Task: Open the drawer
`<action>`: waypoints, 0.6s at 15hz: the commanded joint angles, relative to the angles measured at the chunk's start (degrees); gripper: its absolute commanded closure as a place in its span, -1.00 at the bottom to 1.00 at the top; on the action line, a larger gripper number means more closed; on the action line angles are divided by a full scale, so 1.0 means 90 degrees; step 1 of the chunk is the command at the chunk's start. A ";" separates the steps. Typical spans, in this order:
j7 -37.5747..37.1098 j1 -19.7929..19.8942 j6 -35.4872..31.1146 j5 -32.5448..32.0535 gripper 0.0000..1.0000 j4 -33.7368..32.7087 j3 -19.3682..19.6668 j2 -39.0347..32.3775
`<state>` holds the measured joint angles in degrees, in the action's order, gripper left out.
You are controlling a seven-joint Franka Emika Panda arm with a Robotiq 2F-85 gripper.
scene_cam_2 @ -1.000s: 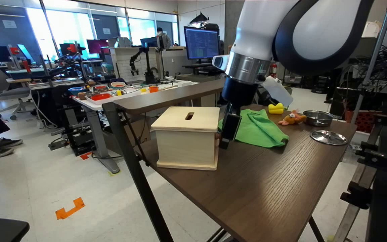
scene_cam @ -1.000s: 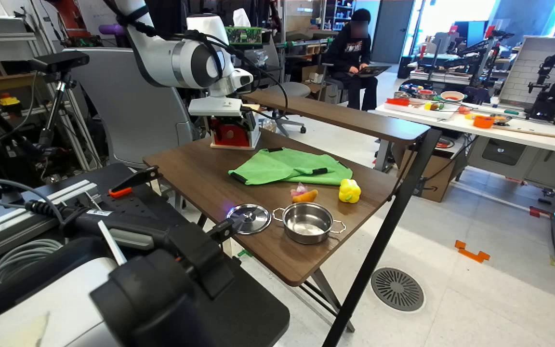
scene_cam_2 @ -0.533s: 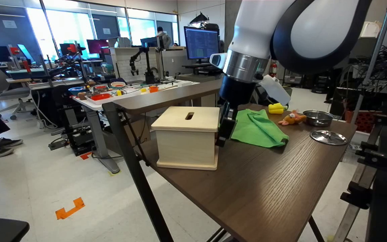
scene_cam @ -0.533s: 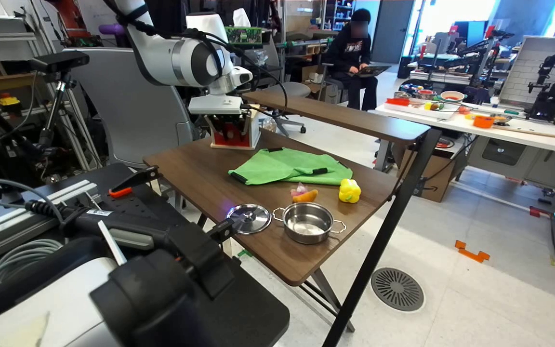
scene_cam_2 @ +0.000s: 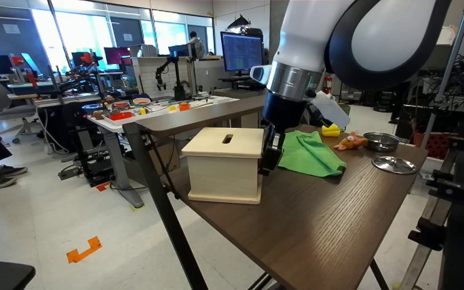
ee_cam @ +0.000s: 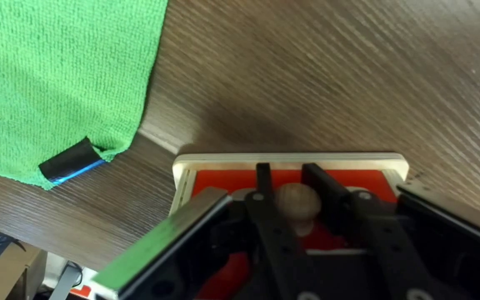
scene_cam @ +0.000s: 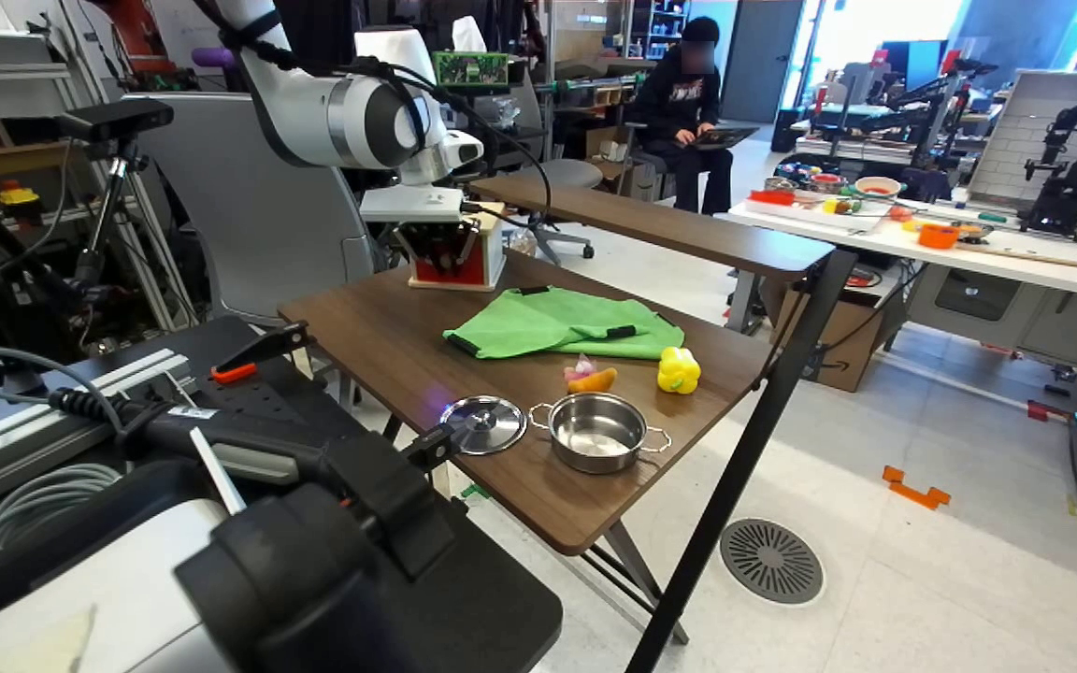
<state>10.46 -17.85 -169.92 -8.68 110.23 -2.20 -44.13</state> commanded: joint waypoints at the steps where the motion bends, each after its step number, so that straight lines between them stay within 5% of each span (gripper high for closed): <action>1: -0.0179 0.0053 0.0118 -0.0181 0.87 0.0167 0.0018 0.0205; 9: -0.0153 0.0170 0.0205 -0.0157 0.87 0.0613 -0.0037 0.0520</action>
<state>10.46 -17.36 -169.79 -8.68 112.80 -2.20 -42.60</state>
